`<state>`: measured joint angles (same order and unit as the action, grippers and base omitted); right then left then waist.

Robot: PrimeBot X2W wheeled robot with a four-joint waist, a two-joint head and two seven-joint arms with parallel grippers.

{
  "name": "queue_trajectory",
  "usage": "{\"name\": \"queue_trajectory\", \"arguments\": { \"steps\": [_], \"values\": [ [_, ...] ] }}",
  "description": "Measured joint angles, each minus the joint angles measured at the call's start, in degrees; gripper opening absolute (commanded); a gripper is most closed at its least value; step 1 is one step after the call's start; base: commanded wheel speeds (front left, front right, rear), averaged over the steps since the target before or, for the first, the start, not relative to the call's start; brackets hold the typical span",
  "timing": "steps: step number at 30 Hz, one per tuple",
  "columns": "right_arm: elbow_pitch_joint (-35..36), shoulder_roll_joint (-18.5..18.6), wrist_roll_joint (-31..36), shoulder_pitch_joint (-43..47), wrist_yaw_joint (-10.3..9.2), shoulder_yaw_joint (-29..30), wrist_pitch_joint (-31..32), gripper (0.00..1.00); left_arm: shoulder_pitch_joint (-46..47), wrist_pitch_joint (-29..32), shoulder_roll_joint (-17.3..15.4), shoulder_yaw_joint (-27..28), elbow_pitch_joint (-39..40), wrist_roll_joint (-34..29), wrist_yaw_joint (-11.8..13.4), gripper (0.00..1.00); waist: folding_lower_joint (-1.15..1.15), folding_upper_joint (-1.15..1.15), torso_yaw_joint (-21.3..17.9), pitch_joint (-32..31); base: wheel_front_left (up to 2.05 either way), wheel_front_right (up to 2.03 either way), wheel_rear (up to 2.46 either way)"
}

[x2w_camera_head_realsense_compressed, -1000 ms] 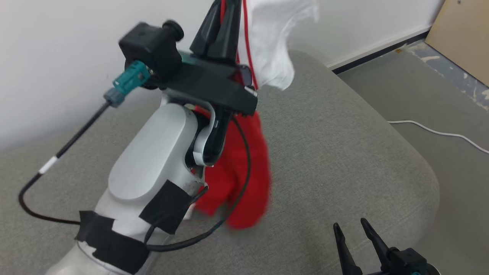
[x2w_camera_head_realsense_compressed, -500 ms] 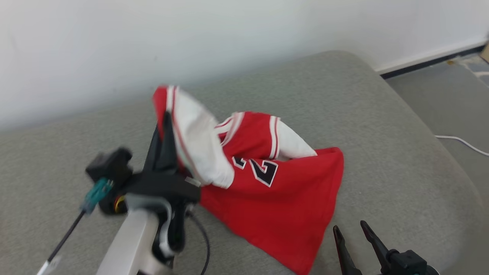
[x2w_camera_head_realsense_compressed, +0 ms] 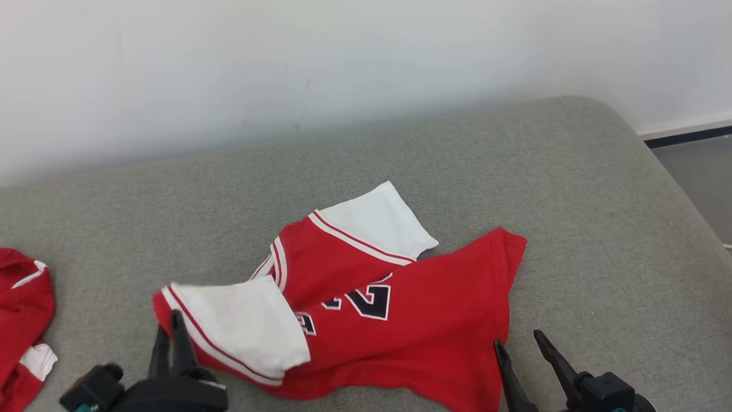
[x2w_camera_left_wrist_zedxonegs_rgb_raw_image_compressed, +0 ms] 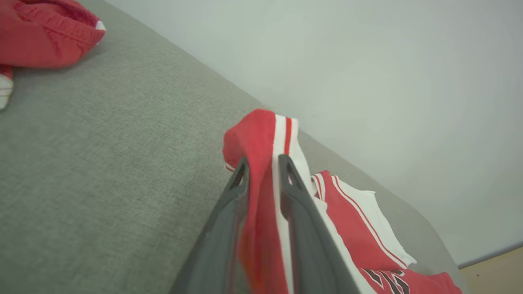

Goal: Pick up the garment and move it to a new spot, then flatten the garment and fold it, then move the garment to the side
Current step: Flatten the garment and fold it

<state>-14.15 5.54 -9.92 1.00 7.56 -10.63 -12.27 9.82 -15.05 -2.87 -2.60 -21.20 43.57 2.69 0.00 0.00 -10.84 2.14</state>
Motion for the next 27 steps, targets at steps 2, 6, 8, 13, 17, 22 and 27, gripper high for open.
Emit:
{"name": "queue_trajectory", "arguments": {
  "steps": [2,6,8,13,17,22,27],
  "values": [
    [0.29,0.12,0.00,0.01,0.00,-0.01,0.15,1.00,-1.27,0.00,0.01,1.51,-0.78,0.91,-0.23,1.00,0.00,0.00,0.15,-0.31,0.00,0.00,0.00],
    [0.74,0.45,-0.01,0.10,0.00,0.60,0.36,1.00,-3.07,0.00,0.04,4.41,-1.46,0.60,-0.41,1.00,0.00,0.00,0.31,-0.64,0.00,0.00,0.00],
    [0.83,0.49,-0.01,0.15,0.00,0.82,0.49,1.00,-3.48,0.00,-0.01,5.16,-1.15,-0.10,-0.42,1.00,0.00,0.00,0.41,-0.71,0.00,0.00,0.00],
    [1.42,0.56,0.01,0.67,0.00,2.22,0.74,1.00,-6.43,0.00,0.00,6.89,4.32,-7.99,-2.69,1.00,0.00,0.00,1.23,-1.26,0.00,0.00,0.00],
    [1.79,0.42,0.03,1.44,0.00,3.59,1.23,1.00,-10.17,0.00,-0.01,6.42,10.83,-15.93,-3.63,1.00,0.00,0.00,2.26,-1.90,0.00,0.00,0.00],
    [2.15,0.23,0.10,1.92,0.00,5.37,1.75,1.00,-14.65,0.00,-0.01,4.55,16.33,-24.32,-4.20,1.00,0.00,0.00,3.88,-2.88,0.00,0.00,0.00],
    [2.27,-0.04,0.09,2.60,0.00,6.55,2.52,1.00,-18.73,0.00,0.01,3.36,19.15,-31.81,-4.80,1.00,0.00,0.00,5.43,-3.94,0.00,0.00,0.00]
  ]
}}
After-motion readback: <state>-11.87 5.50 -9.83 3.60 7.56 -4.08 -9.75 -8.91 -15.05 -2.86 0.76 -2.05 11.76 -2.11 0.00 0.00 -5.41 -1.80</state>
